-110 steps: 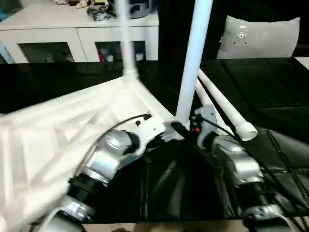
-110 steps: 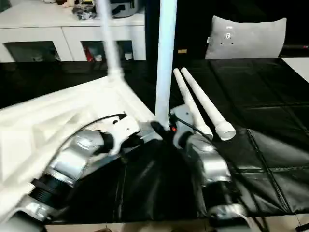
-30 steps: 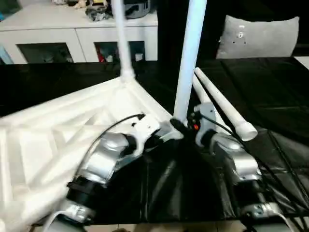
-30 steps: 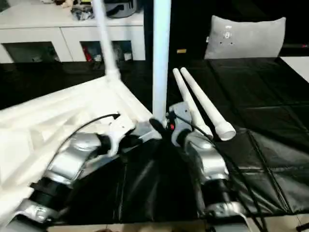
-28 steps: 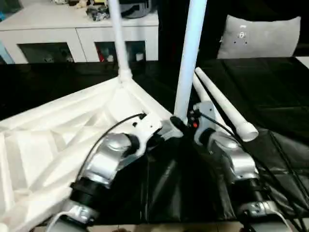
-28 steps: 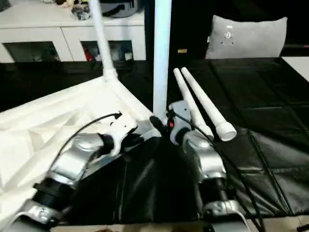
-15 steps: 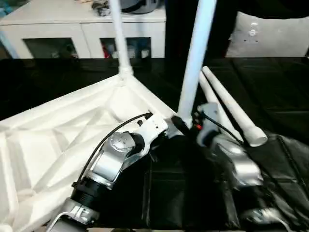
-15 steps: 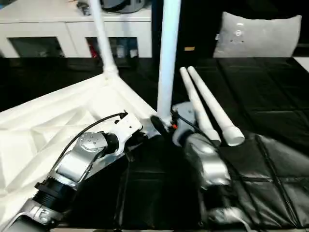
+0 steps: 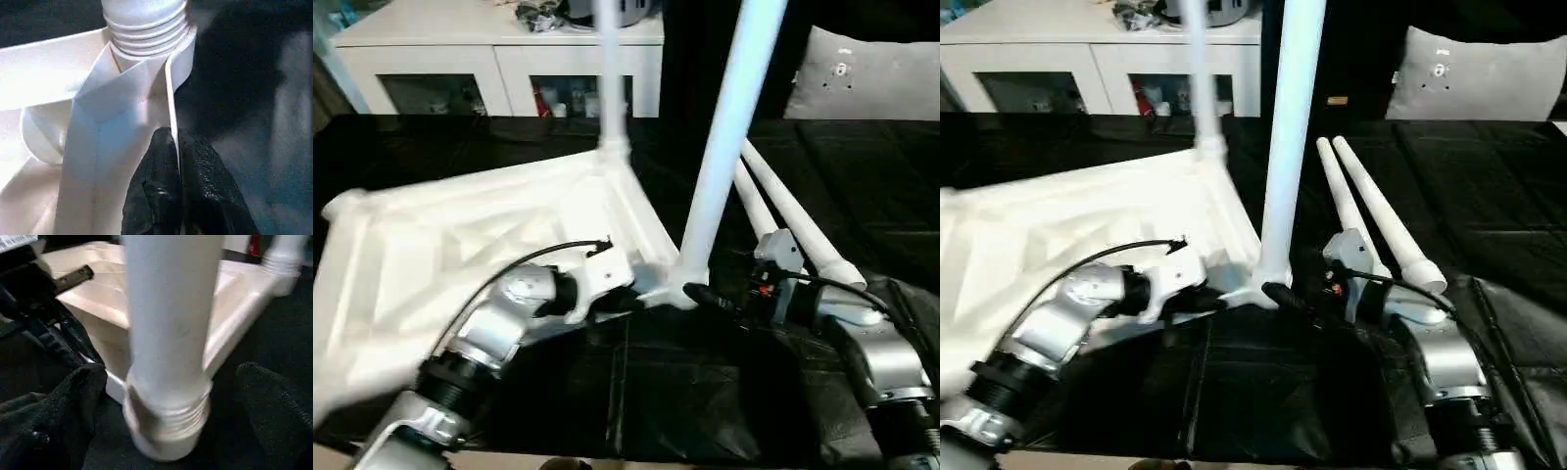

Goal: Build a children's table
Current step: Rotate leg to tighten, then rotate table base

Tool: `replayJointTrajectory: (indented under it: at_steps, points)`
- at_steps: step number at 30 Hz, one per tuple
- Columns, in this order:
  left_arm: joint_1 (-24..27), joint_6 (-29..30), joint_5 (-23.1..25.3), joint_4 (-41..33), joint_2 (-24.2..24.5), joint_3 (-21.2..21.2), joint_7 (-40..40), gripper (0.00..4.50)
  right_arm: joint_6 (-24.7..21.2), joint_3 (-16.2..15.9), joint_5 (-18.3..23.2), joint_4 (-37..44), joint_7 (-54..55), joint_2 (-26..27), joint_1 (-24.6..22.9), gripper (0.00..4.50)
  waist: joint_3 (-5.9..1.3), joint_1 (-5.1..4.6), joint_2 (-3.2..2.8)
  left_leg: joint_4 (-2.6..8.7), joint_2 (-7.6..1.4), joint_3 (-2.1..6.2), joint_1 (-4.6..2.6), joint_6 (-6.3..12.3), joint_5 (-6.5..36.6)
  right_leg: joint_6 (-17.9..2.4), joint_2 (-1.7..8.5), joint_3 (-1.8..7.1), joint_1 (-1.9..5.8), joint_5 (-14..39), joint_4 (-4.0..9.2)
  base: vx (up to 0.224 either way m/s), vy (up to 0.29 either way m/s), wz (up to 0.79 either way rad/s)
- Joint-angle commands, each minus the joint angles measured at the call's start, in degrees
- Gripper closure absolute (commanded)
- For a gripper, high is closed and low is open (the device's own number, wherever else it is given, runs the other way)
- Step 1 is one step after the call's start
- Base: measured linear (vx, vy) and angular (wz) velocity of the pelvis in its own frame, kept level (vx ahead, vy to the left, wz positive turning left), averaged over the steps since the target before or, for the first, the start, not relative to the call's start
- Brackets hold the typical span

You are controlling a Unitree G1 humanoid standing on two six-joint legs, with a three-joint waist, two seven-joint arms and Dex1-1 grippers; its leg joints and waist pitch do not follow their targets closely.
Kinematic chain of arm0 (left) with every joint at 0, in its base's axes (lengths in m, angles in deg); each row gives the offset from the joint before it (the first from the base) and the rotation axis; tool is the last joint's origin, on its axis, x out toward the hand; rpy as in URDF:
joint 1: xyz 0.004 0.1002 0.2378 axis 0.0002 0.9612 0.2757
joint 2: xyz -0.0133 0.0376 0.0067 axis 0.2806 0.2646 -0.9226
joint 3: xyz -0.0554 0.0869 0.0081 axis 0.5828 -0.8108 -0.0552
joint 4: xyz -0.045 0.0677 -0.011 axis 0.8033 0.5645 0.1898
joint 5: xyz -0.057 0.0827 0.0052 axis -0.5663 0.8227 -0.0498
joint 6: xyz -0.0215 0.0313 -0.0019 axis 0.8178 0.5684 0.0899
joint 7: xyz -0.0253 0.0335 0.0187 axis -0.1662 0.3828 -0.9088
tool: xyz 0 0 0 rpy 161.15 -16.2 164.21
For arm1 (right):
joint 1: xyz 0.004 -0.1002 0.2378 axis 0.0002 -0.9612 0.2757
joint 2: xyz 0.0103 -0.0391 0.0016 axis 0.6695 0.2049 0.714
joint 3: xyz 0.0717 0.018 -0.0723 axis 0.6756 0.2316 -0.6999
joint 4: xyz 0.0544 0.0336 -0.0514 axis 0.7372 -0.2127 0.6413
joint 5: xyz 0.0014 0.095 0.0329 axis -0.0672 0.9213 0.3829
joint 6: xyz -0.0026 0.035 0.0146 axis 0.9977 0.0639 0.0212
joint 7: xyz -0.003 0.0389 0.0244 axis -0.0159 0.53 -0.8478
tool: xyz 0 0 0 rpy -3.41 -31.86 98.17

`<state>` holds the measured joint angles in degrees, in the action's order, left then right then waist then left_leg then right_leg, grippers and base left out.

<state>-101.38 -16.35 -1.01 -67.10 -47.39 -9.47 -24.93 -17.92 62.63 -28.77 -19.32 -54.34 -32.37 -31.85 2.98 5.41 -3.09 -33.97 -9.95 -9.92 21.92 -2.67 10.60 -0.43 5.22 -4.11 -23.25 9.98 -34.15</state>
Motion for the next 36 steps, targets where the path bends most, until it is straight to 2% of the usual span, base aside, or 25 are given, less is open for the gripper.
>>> replayJointTrajectory:
  at_steps: [1, 4, 8, 10, 11, 12, 15, 18, 21, 22, 24, 26, 29, 30, 31, 33, 35, 36]
  points:
    - [-1.6, -3.0, 0.4, 0.3, 1.1, -2.4, -4.3, 4.5, -0.1, -1.4, 0.3, 1.2, -2.0, -0.6, 0.1, 0.02, -4.03, -0.03, 0.13, 3.86, -2.96, 0.9, -0.79, 4.82, 11.1, -13.5, 3.22, 2.31, 3.07, 10.1, 3.74, 0.0, 0.0, 0.0]
    - [-2.7, -5.4, 0.3, 2.2, 2.8, -3.0, -7.4, 4.5, -0.1, -2.6, -0.7, 1.1, -3.3, -1.3, 0.5, 0.02, -4.07, -0.02, 0.07, 3.96, -3.09, 0.9, -0.93, 4.08, 11.5, -13.9, 3.2, 2.35, 3.05, 9.0, 3.49, 0.0, 0.0, 0.0]
    - [-3.9, -5.8, 0.5, 4.4, 2.7, -2.8, -6.6, 4.5, -0.3, -3.2, -0.3, 2.0, -4.2, -1.8, 0.3, 0.02, -4.12, 0.09, 0.22, 3.83, -2.95, 0.82, -0.87, 3.8, 11.1, -14.1, 3.34, 2.38, 3.24, 8.6, 3.36, 0.0, 0.0, 0.0]
    - [-6.7, -5.0, 2.2, 9.6, 0.8, -1.2, -0.6, 4.5, -1.8, -3.3, -0.1, 3.6, -4.2, -2.8, -0.6, 0.02, -4.01, 0.11, 0.32, 3.82, -2.9, 0.74, -0.93, 3.89, 11.5, -13.9, 3.25, 2.37, 3.15, 9.5, 3.6, 0.0, 0.0, 0.0]
    - [-6.9, -4.9, 2.3, 9.9, 0.7, -1.1, -0.1, 4.5, -1.8, -3.2, -0.2, 3.7, -4.1, -2.9, -0.7, 0.02, -4.01, 0.29, 0.34, 3.75, -2.9, 0.76, -1.11, 3.75, 12.1, -13.7, 3.25, 2.39, 3.13, 10.4, 3.63, 0.0, 0.0, 0.0]
    - [-8.1, -4.6, 3.0, 12.3, -0.2, -0.5, 2.6, 4.5, -2.5, -2.8, -0.2, 4.1, -3.4, -3.2, -1.0, 0.02, -3.88, 0.27, 0.37, 3.94, -2.9, 0.9, -0.87, 3.45, 12.8, -13.1, 3.49, 2.36, 3.29, 12.6, 3.86, 0.0, 0.0, 0.0]
    - [-10.1, -3.4, 3.9, 15.6, -1.3, 0.2, 6.4, 4.5, -3.1, -1.5, -0.2, 4.4, -1.4, -3.4, -1.3, 0.02, -3.74, 0.19, 0.44, 4.02, -2.76, 0.95, -0.93, 2.64, 14.3, -11.3, 3.49, 2.32, 3.24, 17.0, 4.41, 0.0, 0.0, 0.0]
    - [-12.9, -2.2, 4.6, 20.1, -3.0, 1.6, 12.2, 4.5, -3.8, 0.4, -0.2, 4.8, 1.3, -3.7, -1.7, 0.02, -3.87, -0.24, 0.53, 3.98, -2.6, 1.12, -0.77, 2.34, 14.2, -10.7, 3.4, 2.15, 3.36, 17.2, 4.47, 0.0, 0.0, 0.0]
    - [-15.4, -4.0, 3.9, 24.4, -5.1, 2.6, 15.2, 4.5, -4.2, 1.3, 0.0, 5.6, 2.5, -3.8, -2.3, 0.02, -4.05, -0.37, 0.75, 3.72, -2.36, 1.03, -0.62, 3.08, 12.7, -10.4, 3.33, 2.08, 3.42, 16.2, 4.58, 0.0, 0.0, 0.0]
    - [-16.4, -5.3, 3.2, 26.0, -6.4, 3.1, 15.8, 4.5, -4.4, 1.2, 0.0, 6.4, 3.0, -3.7, -2.8, 0.02, -4.2, -0.48, 0.83, 3.5, -2.23, 1.0, -0.31, 3.98, 10.9, -11.1, 3.27, 2.0, 3.53, 13.7, 4.37, 0.0, 0.0, 0.0]
    - [-17.5, -6.8, 2.1, 27.6, -8.3, 4.0, 17.0, 4.5, -5.1, 0.5, 0.2, 7.7, 3.8, -3.1, -3.3, 0.02, -4.46, -0.4, 0.85, 3.13, -2.24, 0.91, -0.25, 5.17, 8.6, -12.1, 3.3, 2.02, 3.58, 10.2, 4.05, 0.0, 0.0, 0.0]
    - [-17.8, -6.2, 1.0, 27.9, -9.3, 4.7, 16.9, 4.5, -5.6, 0.2, 0.3, 8.3, 4.3, -2.5, -3.4, 0.02, -4.76, -0.24, 0.8, 2.89, -2.43, 0.93, -0.14, 6.72, 5.4, -13.8, 3.25, 2.0, 3.6, 4.5, 3.26, 0.0, 0.0, 0.0]
    - [-17.3, -4.4, -1.0, 26.6, -10.3, 5.6, 15.6, 3.92, -6.7, -0.9, 1.1, 10.0, 6.2, -0.1, -3.2, 0.0, -4.89, 0.19, 0.71, 2.67, -2.61, 0.89, -0.24, 8.18, 4.3, -15.4, 3.32, 1.96, 3.45, 1.6, 2.89, 0.0, 0.0, 0.0]
    - [-17.0, -4.3, -0.9, 26.2, -10.1, 5.6, 15.6, 3.87, -7.0, -1.0, 1.4, 10.4, 6.3, 0.4, -3.0, 0.0, -4.8, 0.28, 0.43, 2.74, -2.76, 0.9, -0.27, 8.4, 4.6, -15.6, 3.32, 1.94, 3.24, 1.7, 2.92, 0.0, 0.0, 0.0]
    - [-16.5, -4.5, -0.7, 25.5, -9.7, 5.7, 16.0, 3.87, -7.4, -1.1, 1.8, 10.7, 6.4, 1.1, -2.7, 0.0, -4.76, 0.25, 0.52, 2.78, -2.76, 0.93, -0.23, 8.33, 5.0, -15.5, 3.31, 1.94, 3.28, 2.0, 2.95, 0.0, 0.0, 0.0]
    - [-15.3, -4.8, -0.5, 23.8, -8.5, 6.1, 16.3, 3.81, -8.9, -1.1, 3.2, 11.1, 5.9, 1.8, -1.8, 0.0, -4.52, 0.35, 0.28, 3.09, -2.94, 0.97, -0.49, 7.19, 8.0, -15.4, 3.43, 1.93, 3.26, 5.4, 3.32, 0.0, 0.0, 0.0]
    - [-14.3, -4.4, -0.5, 22.0, -7.5, 6.3, 16.0, 3.57, -9.7, -1.1, 3.9, 11.3, 5.6, 2.0, -1.3, 0.0, -4.41, 0.27, 0.36, 3.33, -3.04, 1.05, -0.44, 6.43, 9.1, -15.0, 3.53, 1.97, 3.38, 6.8, 3.36, 0.0, 0.0, 0.0]
    - [-12.6, -2.7, -0.7, 18.9, -5.6, 7.2, 15.4, 3.47, -10.0, -1.2, 3.9, 11.2, 5.8, 2.3, -0.6, 0.0, -4.07, 0.15, 0.37, 3.67, -3.12, 1.1, -0.56, 4.94, 11.4, -13.9, 3.58, 2.02, 3.32, 10.4, 3.57, 0.0, 0.0, 0.0]
